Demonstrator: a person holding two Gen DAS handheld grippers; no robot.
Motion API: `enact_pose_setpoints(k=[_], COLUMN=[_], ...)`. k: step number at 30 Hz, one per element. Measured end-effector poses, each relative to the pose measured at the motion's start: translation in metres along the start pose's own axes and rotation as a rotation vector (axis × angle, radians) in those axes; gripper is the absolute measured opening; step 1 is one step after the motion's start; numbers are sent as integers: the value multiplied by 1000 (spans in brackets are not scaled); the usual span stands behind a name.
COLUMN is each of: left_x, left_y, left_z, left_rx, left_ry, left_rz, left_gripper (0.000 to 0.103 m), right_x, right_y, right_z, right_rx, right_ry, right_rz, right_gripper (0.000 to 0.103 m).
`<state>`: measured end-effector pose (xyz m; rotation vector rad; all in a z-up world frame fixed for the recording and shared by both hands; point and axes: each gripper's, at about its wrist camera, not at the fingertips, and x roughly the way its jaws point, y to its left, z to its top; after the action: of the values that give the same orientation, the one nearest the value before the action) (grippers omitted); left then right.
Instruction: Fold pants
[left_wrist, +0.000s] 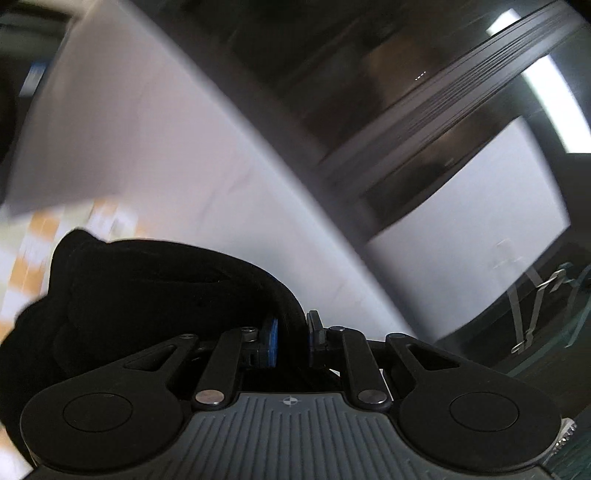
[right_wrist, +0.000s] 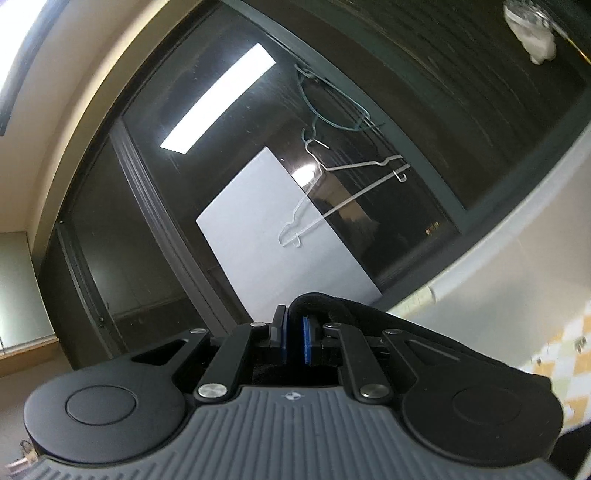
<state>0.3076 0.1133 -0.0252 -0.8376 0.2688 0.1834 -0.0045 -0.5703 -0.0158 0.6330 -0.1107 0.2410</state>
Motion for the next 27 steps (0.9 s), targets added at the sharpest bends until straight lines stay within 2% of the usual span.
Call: enact_pose_setpoints(k=[2, 3, 8, 15, 19, 23, 24, 25, 26, 27], left_x=[3, 7, 37, 89, 137, 215, 241, 254, 267, 278], left_y=[-4, -2, 18, 19, 9, 2, 2, 12, 16, 18], left_z=[-4, -6, -23, -23, -17, -16, -18, -15, -18, -22], left_rx=[31, 37, -11, 20, 42, 103, 114, 125, 124, 120], left_ry=[-44, -38, 54, 104, 129, 156, 198, 247, 291, 308], left_rz=[-26, -24, 48, 75, 92, 122, 138, 171, 232, 282], left_gripper=[16, 16, 16, 16, 16, 18, 23, 34, 41, 54], right_x=[8, 13, 31, 59, 88, 141, 156, 174, 192, 209], right_y=[-2, -5, -24, -50, -68, -106, -119, -130, -141, -153], right_z=[-1, -3, -23, -36, -40, -51, -56, -63, -70, -80], right_rx=[-7, -8, 15, -7, -25, -38, -44, -48, -45, -35], right_ry=[-1, 7, 90, 186, 218, 274, 296, 331, 380, 445], right_rz=[-9, -23, -107, -201, -254, -320, -346, -380, -423, -460], right_gripper=[9, 9, 9, 9, 9, 9, 12, 17, 20, 31])
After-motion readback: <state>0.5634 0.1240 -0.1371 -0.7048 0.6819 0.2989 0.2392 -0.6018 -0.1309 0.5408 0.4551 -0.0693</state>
